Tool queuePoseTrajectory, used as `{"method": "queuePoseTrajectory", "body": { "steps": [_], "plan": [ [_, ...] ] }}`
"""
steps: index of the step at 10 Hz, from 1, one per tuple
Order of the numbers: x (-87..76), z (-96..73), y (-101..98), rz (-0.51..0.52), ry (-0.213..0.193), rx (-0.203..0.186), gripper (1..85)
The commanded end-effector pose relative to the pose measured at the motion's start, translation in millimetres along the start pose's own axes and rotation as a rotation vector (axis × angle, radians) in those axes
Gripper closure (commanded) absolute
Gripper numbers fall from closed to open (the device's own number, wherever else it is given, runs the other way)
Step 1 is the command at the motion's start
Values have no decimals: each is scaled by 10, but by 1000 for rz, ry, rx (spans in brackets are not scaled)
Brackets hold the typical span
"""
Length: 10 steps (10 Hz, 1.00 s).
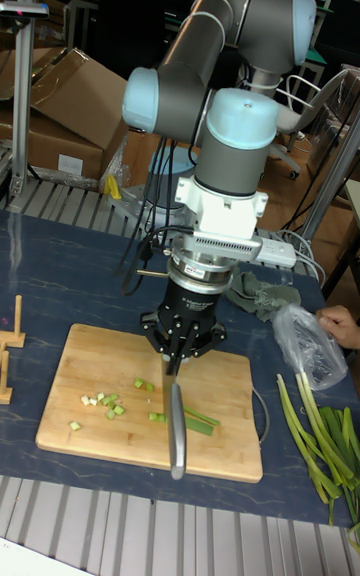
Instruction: Chop the scallions
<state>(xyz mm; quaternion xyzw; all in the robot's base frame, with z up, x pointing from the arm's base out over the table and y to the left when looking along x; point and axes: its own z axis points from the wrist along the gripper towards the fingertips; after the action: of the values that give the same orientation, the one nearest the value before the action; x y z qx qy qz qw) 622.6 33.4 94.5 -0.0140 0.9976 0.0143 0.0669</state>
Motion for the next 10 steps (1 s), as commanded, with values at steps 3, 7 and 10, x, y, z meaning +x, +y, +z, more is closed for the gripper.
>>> {"method": "queuePoseTrajectory", "body": {
  "steps": [3, 7, 10],
  "plan": [
    [-2, -26, 185, 99, 12, -8, 843],
    [-33, 87, 180, 110, 12, -5, 843],
    [-82, 156, 163, 108, 3, 4, 843]
  ]
}}
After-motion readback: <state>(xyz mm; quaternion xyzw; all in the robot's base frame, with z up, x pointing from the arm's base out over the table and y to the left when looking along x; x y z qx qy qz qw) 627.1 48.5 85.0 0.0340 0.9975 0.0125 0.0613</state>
